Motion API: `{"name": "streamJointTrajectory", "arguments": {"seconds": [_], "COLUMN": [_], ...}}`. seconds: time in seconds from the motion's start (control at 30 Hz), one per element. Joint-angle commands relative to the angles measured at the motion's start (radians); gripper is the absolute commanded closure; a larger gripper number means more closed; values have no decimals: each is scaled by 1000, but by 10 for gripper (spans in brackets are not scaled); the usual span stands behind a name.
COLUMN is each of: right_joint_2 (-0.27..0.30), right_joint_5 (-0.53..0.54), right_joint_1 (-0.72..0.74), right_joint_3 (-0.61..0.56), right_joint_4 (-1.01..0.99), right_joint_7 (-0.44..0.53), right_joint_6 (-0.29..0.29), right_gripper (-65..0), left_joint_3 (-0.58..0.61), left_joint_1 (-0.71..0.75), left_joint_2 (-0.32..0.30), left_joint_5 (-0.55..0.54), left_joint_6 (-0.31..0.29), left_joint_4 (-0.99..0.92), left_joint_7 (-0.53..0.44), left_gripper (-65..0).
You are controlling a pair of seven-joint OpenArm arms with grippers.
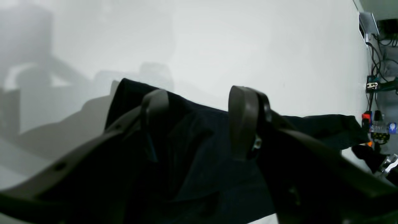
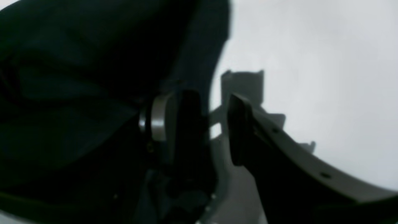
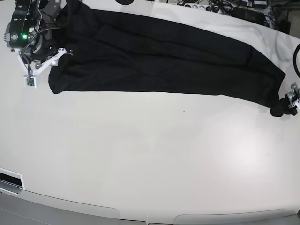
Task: Layout the t-shirt on the table in an organized manner, then fold the t-shirt properly
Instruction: 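Lower the folded edge and press it flat with the right gripper, then grasp the strip's end with the right gripper and the other end with the left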
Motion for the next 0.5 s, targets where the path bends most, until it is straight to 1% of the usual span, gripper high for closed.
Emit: {"name": "streamJointTrajectory", "arguments": {"seconds": [0.0,0.07,0.17,0.23,0.37,0.4,0.43,0.47], "right_joint_2": [12,11,11,11,11,11,11,11], "right_joint_5": [-34,-74,-53,-22,85,128,183,249], "right_joint_1": [2,3,3,3,2,2,3,3], "right_joint_3": [6,12,31,46,84,91,92,89], "right_joint_4": [21,23,42,80,196,220,232,233], "right_joint_7": [13,12,12,16,50,68,86,101], "right_joint_6": [-25,-77,-82,-61,50,100,167,251], "right_gripper": [-287,-287,-287,-287,-287,-286,-274,-242], "left_joint_3": [-13,-38,-102,-150,-231,-243,-251,-255], "left_joint_1": [-17,-17,-17,-17,-17,-17,-14,-13], "left_joint_2": [-31,-31,-31,-34,-42,-43,-45,-47], "left_joint_5": [-20,-19,-20,-20,-20,-19,-19,-20], "left_joint_6": [-9,-9,-9,-9,-9,-9,-9,-9], "left_joint_4": [13,13,13,13,13,13,13,13], "left_joint_7": [-13,-6,-2,-2,18,21,24,24], "left_gripper": [-323,-323,-323,-323,-323,-323,-323,-323]}}
